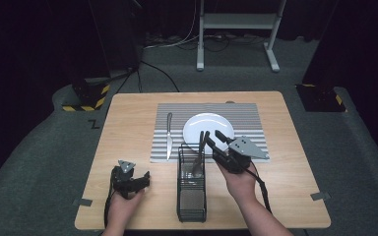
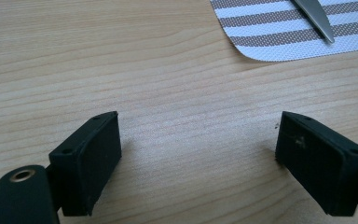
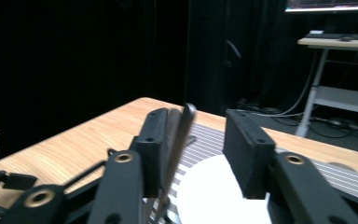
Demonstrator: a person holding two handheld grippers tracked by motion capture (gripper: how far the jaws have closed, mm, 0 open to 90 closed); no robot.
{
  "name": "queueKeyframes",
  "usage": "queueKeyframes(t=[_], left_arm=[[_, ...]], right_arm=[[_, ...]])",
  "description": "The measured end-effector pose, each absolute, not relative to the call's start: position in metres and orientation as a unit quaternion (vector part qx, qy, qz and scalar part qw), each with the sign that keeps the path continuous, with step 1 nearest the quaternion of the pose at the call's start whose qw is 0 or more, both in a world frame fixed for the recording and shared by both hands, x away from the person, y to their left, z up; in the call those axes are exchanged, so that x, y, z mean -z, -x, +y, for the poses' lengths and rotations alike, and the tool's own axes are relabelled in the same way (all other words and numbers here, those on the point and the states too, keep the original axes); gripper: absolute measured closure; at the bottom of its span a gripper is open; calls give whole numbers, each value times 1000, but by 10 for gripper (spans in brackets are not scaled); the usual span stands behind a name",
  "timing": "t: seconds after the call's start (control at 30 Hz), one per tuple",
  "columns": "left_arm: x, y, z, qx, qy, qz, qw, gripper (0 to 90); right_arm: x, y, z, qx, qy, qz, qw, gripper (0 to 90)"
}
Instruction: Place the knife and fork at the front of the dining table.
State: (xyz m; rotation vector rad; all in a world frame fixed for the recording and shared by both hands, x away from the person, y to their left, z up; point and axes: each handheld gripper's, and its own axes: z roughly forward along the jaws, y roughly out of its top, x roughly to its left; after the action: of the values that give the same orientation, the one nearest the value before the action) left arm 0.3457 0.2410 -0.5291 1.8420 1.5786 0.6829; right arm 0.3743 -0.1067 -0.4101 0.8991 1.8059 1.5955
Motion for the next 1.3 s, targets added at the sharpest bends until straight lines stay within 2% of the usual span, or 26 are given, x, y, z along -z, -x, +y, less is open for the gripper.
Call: queueKeyframes(t=[0.23,0.47,1.3], left_arm=[[529,-346,241,-258,-696,596,306,143],[529,-346,241,-258,-696,596,306,143],[529,-346,241,-258,-696,596,306,143]], right_arm=[[412,-383,-96,-597,-339,674,270,744],[417,-389,-95,-609,-356,671,226,847],[378,-360,-90,-645,-295,645,285,869]])
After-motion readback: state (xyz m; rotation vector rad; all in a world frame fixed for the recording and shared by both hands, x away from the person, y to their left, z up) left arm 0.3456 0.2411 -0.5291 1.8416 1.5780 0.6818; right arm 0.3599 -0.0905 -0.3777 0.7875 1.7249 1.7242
